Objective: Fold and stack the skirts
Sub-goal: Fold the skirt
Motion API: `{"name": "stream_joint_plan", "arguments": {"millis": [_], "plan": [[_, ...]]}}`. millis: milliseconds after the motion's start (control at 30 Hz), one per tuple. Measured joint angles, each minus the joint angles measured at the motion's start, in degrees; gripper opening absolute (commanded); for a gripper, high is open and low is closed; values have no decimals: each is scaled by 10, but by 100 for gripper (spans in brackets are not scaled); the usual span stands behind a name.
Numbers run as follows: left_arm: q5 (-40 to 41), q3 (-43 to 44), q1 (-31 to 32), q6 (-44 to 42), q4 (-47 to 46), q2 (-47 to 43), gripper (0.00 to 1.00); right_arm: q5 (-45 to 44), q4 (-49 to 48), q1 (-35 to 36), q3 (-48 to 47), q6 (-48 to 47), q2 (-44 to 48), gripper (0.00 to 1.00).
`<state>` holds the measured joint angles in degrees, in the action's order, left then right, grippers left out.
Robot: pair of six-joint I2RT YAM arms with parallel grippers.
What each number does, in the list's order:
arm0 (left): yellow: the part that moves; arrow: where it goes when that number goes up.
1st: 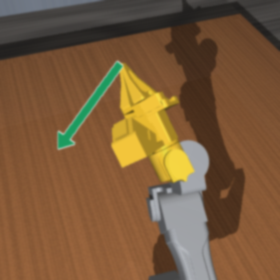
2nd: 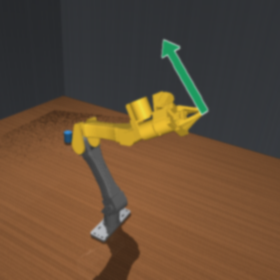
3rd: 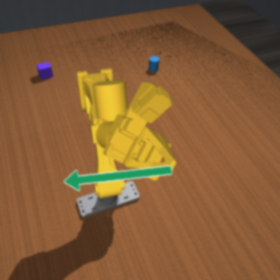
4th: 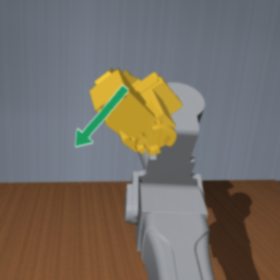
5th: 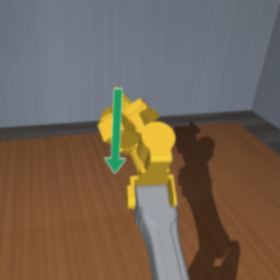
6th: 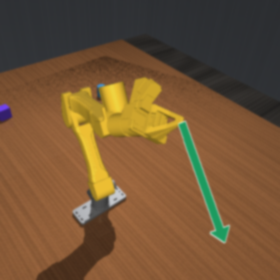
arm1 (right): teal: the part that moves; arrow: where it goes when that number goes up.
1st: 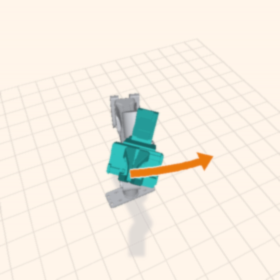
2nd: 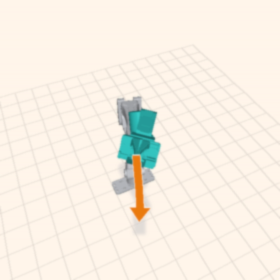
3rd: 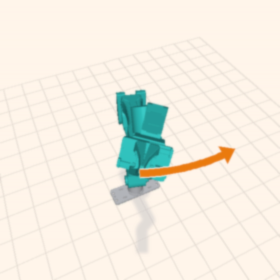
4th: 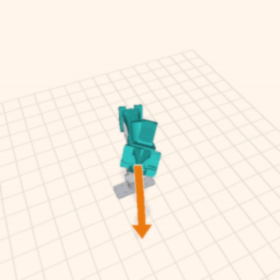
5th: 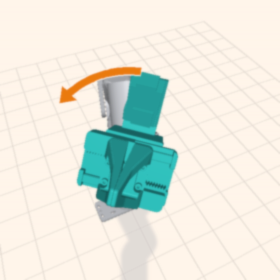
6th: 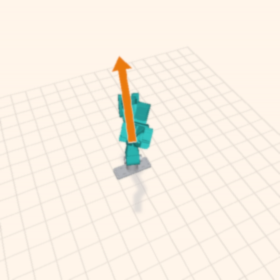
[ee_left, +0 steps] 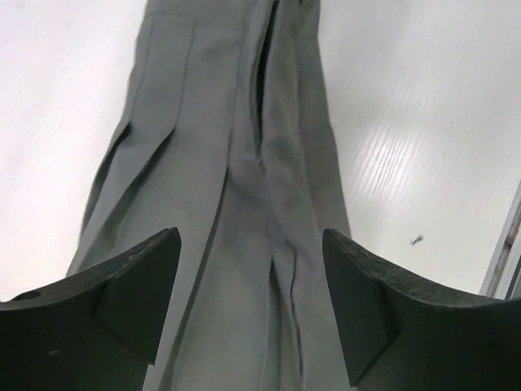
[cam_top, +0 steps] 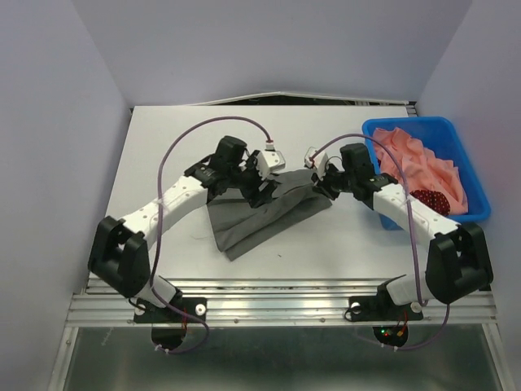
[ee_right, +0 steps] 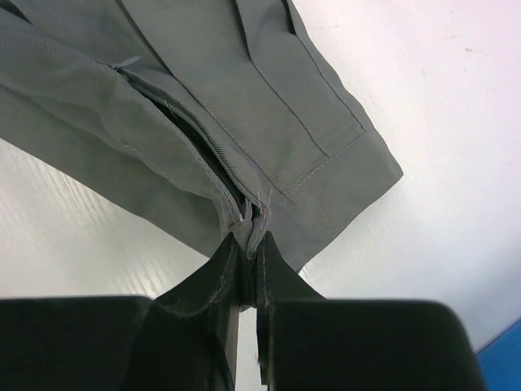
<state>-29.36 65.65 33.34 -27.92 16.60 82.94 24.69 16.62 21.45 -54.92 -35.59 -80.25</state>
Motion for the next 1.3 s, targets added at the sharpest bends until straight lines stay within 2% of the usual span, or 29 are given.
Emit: {"name": "stream_joint_plan", "arguments": {"millis": [167, 300, 533, 567, 633, 667, 700, 733, 767, 833, 1133, 1300], "plan": [[-7, 7, 58, 65, -105, 95, 84, 3, -31, 0, 27, 36, 9, 4], [-21, 7, 73, 116, -170, 132, 82, 6, -46, 0, 37, 58, 17, 3], [-25, 17, 77, 152, -251, 183, 55, 3, -69, -8, 41, 105, 18, 5], [-21, 19, 78, 155, -259, 189, 48, 3, -71, -9, 41, 113, 18, 7], [-13, 21, 79, 166, -276, 201, 37, 4, -75, -11, 41, 129, 18, 16], [-9, 23, 79, 171, -278, 203, 31, 5, -77, -11, 41, 131, 18, 23], [-5, 26, 81, 178, -285, 212, 18, 8, -81, -7, 41, 137, 18, 31], [-2, 27, 82, 187, -290, 217, 7, 8, -82, -6, 41, 144, 18, 50], [0, 28, 82, 193, -293, 222, 0, 5, -82, -3, 41, 156, 18, 56], [2, 28, 83, 202, -296, 227, 0, -9, -83, -2, 41, 184, 18, 64], [20, 33, 50, 229, -302, 229, 0, -80, -50, -21, 41, 254, 2, 63], [29, 57, 22, 228, -296, 229, 0, -114, -46, -28, 39, 287, -73, 61]]}}
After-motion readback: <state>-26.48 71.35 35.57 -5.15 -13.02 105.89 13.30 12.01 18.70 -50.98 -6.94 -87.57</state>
